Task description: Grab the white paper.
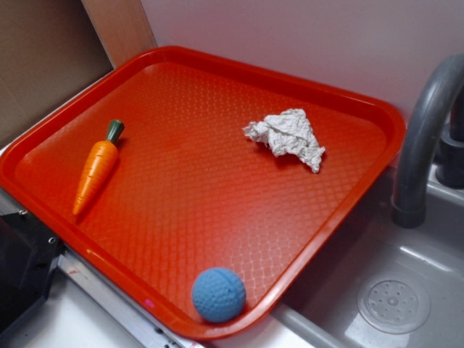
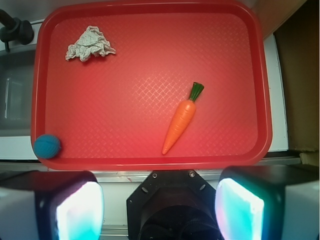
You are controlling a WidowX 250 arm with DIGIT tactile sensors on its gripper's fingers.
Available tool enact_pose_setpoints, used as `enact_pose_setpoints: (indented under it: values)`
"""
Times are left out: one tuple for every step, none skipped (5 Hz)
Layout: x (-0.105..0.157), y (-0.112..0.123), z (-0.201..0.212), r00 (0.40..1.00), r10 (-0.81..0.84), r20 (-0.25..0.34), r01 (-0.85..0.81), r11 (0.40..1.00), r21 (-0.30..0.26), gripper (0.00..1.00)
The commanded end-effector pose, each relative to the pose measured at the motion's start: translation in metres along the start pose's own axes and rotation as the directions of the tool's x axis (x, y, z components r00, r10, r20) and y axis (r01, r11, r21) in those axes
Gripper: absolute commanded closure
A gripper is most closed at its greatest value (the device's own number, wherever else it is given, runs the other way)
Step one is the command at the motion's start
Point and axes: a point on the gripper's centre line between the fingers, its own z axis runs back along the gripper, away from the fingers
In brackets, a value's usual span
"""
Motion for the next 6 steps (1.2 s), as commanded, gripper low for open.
enact_pose_setpoints:
  values:
    - [0.035, -0.007, -0.024, 0.999, 0.013, 0.041, -0.013, 1.0, -0.001, 0.0]
    - [0.064, -0.016, -0.045, 0.998, 0.023, 0.054, -0.024, 1.0, 0.014, 0.0]
    - [0.102, -0.034, -0.068, 0.994, -0.08, 0.074, 0.08, 0.997, -0.006, 0.0]
    - [0.126, -0.065, -0.093, 0.992, -0.121, 0.036, 0.123, 0.989, -0.081, 0.0]
    - [0.152, -0.078, -0.124, 0.988, -0.156, -0.017, 0.152, 0.98, -0.129, 0.0]
    - [0.163, -0.09, -0.148, 0.984, -0.164, -0.075, 0.156, 0.983, -0.097, 0.0]
